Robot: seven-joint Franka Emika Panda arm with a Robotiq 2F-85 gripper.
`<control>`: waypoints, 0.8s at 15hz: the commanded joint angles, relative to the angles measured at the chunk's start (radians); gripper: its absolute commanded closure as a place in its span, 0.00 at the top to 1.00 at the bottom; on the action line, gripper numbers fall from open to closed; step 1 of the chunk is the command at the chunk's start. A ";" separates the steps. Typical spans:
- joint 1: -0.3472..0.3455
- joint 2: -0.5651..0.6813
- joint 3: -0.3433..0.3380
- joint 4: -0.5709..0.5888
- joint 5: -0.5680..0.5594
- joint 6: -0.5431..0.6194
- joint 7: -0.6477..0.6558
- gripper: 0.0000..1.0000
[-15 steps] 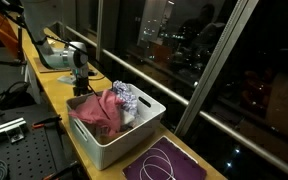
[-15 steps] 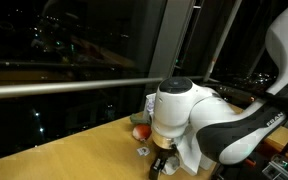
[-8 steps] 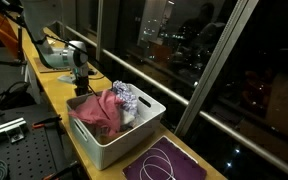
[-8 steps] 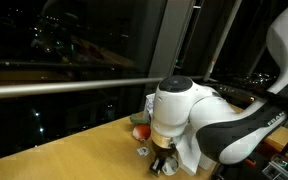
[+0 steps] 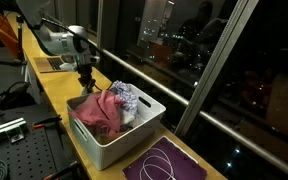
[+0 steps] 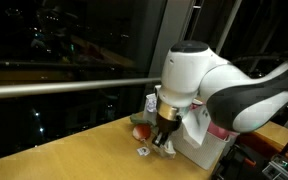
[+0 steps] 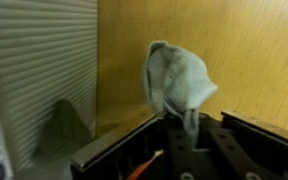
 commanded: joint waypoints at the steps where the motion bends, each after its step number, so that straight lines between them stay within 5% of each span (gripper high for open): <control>1: -0.024 -0.204 -0.016 -0.076 -0.045 -0.089 0.006 0.01; 7: -0.185 -0.463 0.020 -0.093 -0.059 -0.227 -0.052 0.01; 12: -0.296 -0.501 0.056 -0.094 -0.045 -0.215 -0.096 0.01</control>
